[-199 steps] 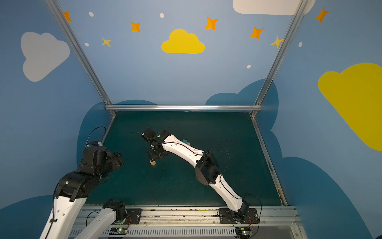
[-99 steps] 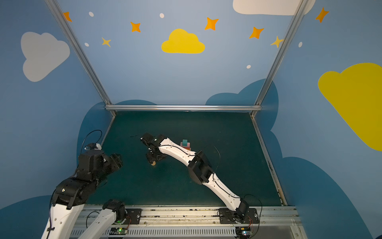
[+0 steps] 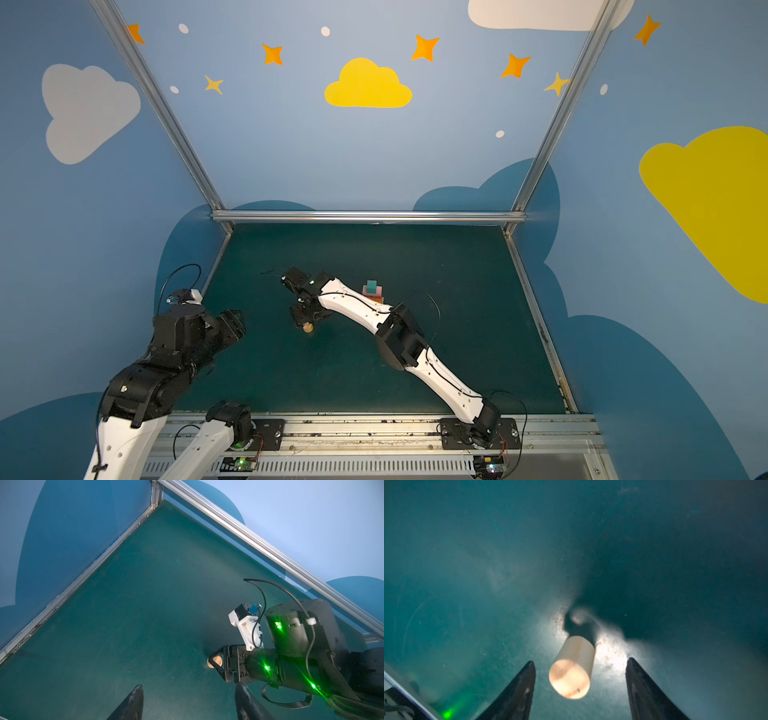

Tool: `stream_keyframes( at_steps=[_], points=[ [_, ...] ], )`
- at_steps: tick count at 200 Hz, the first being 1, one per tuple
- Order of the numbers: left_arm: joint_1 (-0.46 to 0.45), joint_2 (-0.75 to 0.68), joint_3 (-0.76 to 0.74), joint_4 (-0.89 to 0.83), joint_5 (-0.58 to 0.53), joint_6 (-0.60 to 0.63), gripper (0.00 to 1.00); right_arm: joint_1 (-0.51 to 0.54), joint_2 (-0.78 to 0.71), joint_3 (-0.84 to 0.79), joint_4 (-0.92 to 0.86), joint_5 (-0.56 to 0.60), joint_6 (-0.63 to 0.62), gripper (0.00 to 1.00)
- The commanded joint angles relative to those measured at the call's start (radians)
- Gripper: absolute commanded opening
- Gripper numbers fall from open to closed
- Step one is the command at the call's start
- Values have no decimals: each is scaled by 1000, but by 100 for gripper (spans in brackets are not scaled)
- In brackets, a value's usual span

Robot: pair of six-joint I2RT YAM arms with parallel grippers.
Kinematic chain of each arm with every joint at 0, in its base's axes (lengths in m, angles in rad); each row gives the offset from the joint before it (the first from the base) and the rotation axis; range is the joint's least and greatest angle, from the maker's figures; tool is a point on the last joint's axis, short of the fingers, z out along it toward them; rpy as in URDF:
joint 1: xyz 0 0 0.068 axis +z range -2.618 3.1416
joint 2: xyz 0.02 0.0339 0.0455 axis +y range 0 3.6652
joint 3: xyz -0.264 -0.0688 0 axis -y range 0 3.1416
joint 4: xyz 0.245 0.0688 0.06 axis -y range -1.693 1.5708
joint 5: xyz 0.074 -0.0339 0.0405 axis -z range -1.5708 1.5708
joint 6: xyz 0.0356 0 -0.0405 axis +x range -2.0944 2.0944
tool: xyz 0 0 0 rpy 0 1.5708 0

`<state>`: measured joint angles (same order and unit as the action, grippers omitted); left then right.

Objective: Build the wood block tower
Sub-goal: 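Reach the right gripper to the wooden cylinder and grasp it while retracting the left arm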

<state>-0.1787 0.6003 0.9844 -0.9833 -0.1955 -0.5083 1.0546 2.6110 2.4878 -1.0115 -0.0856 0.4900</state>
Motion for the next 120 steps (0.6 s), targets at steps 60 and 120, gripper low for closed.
stream_keyframes(
  at_steps=[60,120],
  points=[
    [4,-3,-27,20,13,17,66,5,26,30,-16,7,14,49],
    [4,-5,-34,28,25,14,65,8,3,31,-67,42,-4,40]
  ],
)
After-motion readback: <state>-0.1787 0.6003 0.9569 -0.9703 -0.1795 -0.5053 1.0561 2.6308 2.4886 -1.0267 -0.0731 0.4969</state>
